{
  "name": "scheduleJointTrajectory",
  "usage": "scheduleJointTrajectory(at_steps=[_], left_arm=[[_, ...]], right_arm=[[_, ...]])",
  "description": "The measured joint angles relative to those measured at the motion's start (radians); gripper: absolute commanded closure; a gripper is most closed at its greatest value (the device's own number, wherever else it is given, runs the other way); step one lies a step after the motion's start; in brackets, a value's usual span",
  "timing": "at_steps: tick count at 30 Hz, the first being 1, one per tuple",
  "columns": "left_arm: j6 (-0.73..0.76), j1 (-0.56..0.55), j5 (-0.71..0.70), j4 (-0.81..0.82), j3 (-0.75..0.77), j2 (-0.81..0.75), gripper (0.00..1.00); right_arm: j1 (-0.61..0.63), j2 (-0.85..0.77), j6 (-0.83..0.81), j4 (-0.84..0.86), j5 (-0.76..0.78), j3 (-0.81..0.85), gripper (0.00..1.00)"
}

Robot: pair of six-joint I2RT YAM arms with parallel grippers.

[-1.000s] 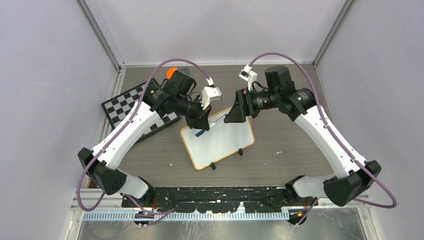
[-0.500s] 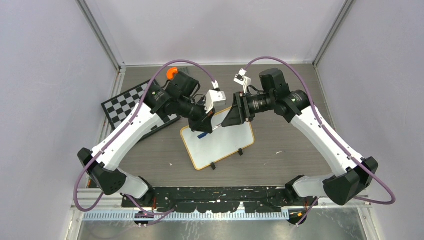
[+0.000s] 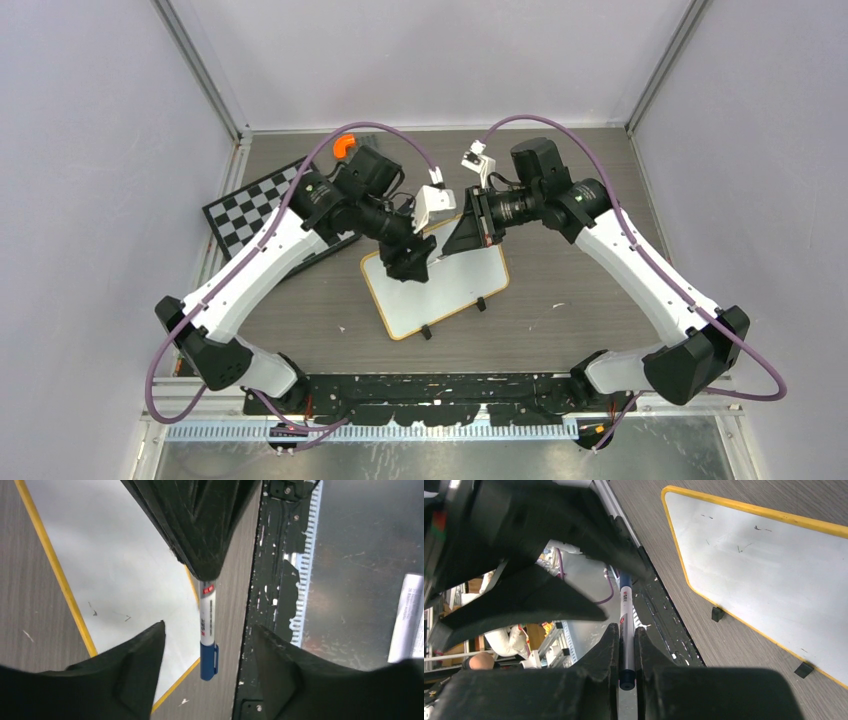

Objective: Write a sentence on the whiteboard
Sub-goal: Pass from the left arm to the right, then pass from the right arm to the left

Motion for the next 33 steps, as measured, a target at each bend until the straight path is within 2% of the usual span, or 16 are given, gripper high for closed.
scheduleJointTrajectory(at_steps=[2, 4, 7, 10, 19, 23, 24, 25, 28, 33], left_arm=[[0.016, 0.011, 0.012, -0.005, 0.002, -0.005, 0.13], [0.015, 0.036, 0.024, 0.001, -0.014, -0.021, 0.12], [0.018, 0.069, 0.027, 0.005, -0.054, -0.064, 0.14], [0.026, 0.080, 0.028, 0.006, -0.077, -0.096, 0.21], [0.031, 0.079, 0.027, 0.045, -0.152, -0.108, 0.53], [0.008, 0.079, 0.045, 0.064, -0.161, -0.108, 0.91], [0.011, 0.077, 0.055, 0.069, -0.161, -0.109, 0.97], [0.013, 0.074, 0.063, 0.069, -0.161, -0.111, 1.00], [0.009, 0.074, 0.079, 0.066, -0.161, -0.111, 1.00], [0.006, 0.074, 0.090, 0.070, -0.157, -0.103, 1.00]], right_arm=[[-0.007, 0.000, -0.003, -0.005, -0.002, 0.002, 1.00], [-0.020, 0.000, -0.003, -0.007, -0.005, 0.004, 1.00], [-0.040, -0.001, 0.000, -0.007, -0.013, 0.004, 1.00], [-0.048, -0.001, 0.013, -0.004, -0.022, 0.004, 1.00], [-0.048, -0.027, 0.096, 0.050, -0.084, 0.004, 1.00], [-0.050, -0.043, 0.110, 0.070, -0.080, 0.004, 1.00], [-0.053, -0.043, 0.112, 0.074, -0.077, 0.004, 0.96], [-0.057, -0.043, 0.114, 0.076, -0.077, 0.004, 0.88], [-0.059, -0.044, 0.117, 0.077, -0.086, 0.004, 0.68], [-0.054, -0.047, 0.126, 0.086, -0.120, -0.004, 0.52]])
